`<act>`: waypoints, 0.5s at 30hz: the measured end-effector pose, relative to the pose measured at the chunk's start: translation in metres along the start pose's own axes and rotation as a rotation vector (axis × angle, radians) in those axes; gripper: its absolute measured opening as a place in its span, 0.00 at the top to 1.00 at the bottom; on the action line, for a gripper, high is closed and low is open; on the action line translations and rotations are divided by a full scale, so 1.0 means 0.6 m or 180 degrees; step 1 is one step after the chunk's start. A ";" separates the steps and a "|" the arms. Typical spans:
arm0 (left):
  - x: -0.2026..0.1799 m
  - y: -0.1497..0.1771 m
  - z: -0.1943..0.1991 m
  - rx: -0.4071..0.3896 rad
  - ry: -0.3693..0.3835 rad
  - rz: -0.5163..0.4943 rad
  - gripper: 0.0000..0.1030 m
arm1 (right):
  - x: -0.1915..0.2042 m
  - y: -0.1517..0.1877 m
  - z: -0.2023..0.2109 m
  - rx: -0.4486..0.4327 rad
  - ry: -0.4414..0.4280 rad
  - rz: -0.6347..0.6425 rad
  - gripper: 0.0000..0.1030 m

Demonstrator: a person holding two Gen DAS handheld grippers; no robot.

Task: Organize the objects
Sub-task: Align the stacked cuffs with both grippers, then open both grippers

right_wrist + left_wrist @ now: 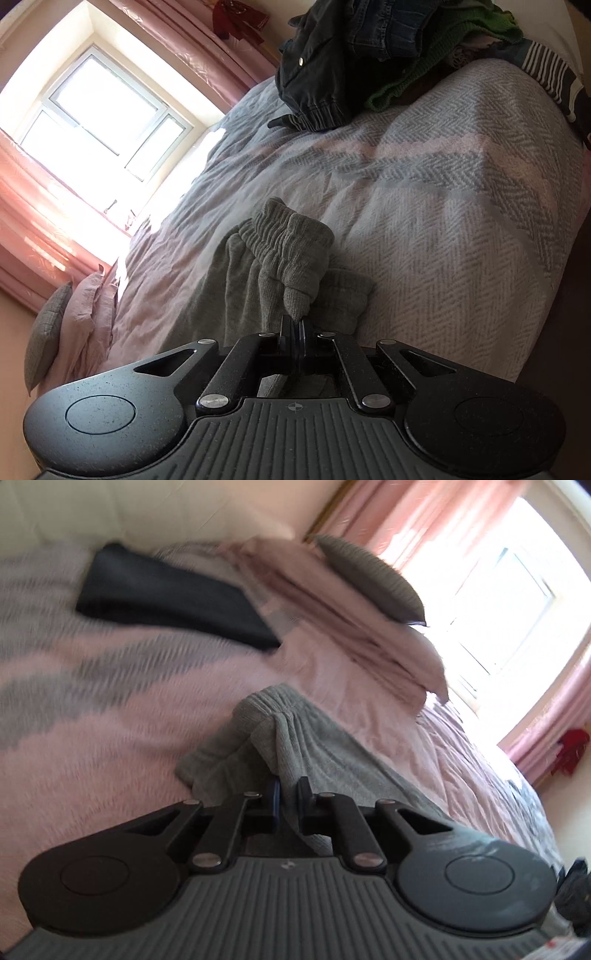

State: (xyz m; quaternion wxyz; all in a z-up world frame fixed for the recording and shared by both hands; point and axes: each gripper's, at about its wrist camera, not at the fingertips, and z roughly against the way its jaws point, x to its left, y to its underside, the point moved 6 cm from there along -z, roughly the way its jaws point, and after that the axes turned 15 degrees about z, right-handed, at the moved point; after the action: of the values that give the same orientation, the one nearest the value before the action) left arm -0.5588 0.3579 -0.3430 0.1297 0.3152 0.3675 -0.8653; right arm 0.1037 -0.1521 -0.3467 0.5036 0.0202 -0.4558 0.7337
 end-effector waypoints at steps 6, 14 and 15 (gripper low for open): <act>0.011 0.022 0.001 0.0001 -0.0161 -0.0132 0.92 | -0.020 0.015 -0.005 0.0115 0.0023 -0.0088 1.00; -0.031 -0.018 0.020 -0.0098 0.0025 -0.0176 0.92 | -0.004 -0.031 0.018 -0.0146 -0.0154 -0.0246 1.00; -0.032 -0.020 0.020 -0.0109 0.0029 -0.0183 0.92 | -0.002 -0.033 0.020 -0.0157 -0.0155 -0.0235 1.00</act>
State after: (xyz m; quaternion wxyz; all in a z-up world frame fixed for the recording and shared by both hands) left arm -0.5549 0.3572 -0.3175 0.1085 0.3062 0.3917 -0.8608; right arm 0.1141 -0.1600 -0.3275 0.5194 0.0424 -0.4849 0.7024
